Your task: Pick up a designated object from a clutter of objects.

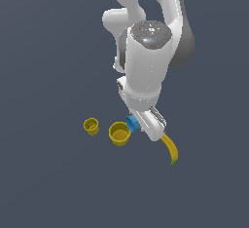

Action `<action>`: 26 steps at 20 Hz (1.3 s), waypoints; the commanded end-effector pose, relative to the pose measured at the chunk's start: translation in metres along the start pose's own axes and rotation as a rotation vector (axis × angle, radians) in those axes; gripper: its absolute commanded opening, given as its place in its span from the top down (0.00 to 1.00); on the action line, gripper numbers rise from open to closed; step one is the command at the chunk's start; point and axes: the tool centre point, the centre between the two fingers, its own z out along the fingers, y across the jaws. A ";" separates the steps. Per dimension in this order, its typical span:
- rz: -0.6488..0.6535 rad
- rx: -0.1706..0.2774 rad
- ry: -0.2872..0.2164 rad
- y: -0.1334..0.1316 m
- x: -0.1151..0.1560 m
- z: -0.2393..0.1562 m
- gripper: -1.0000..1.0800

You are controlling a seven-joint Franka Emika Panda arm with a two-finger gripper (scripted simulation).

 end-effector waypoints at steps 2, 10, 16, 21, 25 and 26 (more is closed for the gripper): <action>0.000 0.000 0.000 0.003 0.011 -0.040 1.00; 0.000 0.000 0.000 0.007 0.037 -0.124 1.00; 0.000 0.000 0.000 0.009 0.053 -0.174 1.00; 0.000 0.000 0.000 0.009 0.061 -0.200 1.00; 0.000 0.000 0.000 0.008 0.066 -0.213 1.00; 0.000 0.000 0.000 0.008 0.067 -0.215 1.00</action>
